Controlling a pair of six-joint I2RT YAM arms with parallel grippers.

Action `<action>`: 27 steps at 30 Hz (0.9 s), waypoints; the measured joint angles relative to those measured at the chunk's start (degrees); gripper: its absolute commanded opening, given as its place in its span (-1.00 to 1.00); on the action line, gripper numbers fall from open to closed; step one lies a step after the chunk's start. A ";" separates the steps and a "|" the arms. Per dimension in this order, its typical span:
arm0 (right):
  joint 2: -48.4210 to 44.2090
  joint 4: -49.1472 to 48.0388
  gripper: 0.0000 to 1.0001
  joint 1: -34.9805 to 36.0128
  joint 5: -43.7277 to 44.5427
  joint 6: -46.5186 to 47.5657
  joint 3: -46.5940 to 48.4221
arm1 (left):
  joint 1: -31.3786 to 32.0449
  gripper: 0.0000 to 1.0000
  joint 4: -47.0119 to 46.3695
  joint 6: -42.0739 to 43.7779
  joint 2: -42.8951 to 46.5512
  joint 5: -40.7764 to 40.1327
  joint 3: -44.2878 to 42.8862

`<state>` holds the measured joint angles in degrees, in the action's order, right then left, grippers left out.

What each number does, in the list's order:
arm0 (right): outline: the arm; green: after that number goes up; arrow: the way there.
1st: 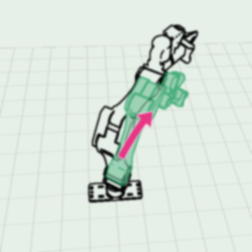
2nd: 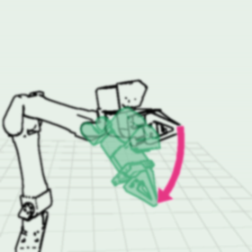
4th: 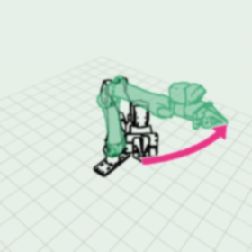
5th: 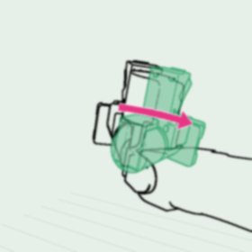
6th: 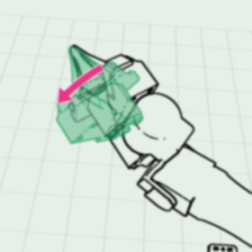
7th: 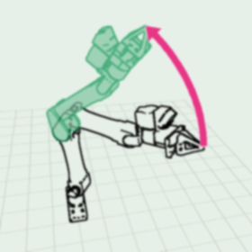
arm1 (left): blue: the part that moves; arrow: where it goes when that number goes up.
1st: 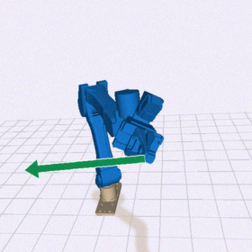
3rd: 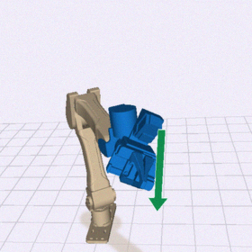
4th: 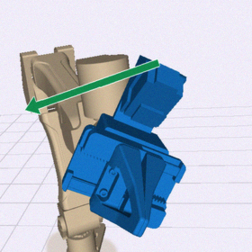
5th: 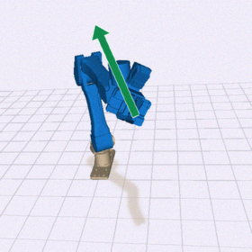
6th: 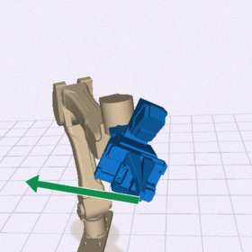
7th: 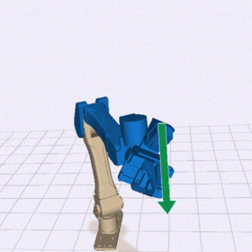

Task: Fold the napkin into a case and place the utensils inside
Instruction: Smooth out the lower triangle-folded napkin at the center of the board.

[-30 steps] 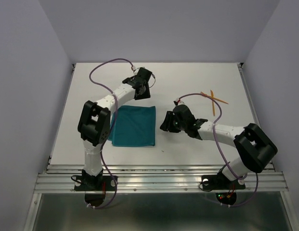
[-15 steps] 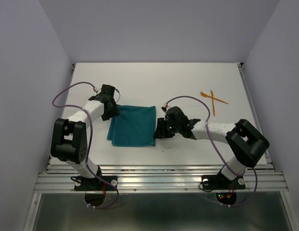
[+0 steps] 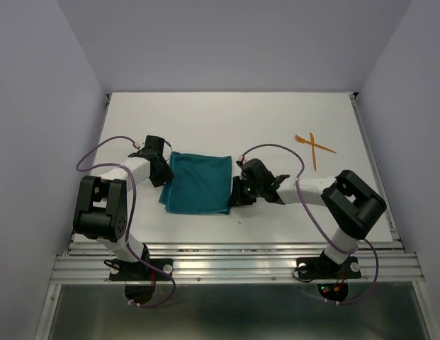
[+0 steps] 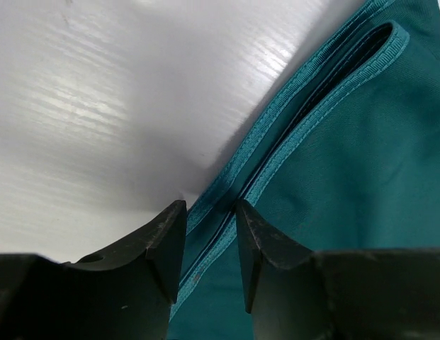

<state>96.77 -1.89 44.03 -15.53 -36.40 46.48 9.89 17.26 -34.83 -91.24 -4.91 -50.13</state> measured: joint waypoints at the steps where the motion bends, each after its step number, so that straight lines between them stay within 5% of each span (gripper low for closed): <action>1: 0.20 -0.02 -0.58 -0.02 0.07 -0.07 0.17 | -0.02 -0.12 -1.01 -0.15 0.02 0.72 0.24; 13: 0.24 1.16 -0.57 -4.68 5.68 0.83 2.43 | 0.11 -0.17 -9.29 -2.47 2.73 9.20 5.46; 22: 0.20 6.91 -0.03 -12.11 10.47 5.75 5.75 | 0.96 -0.08 -3.08 -2.75 7.10 10.23 6.10; 27: -0.57 9.66 0.01 -12.11 11.19 7.76 8.87 | -0.24 -0.17 0.35 -1.64 8.07 9.16 0.66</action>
<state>96.20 7.77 31.92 -4.34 -28.64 55.35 9.65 17.61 -36.47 -83.18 4.25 -49.47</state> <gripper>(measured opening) 0.503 0.453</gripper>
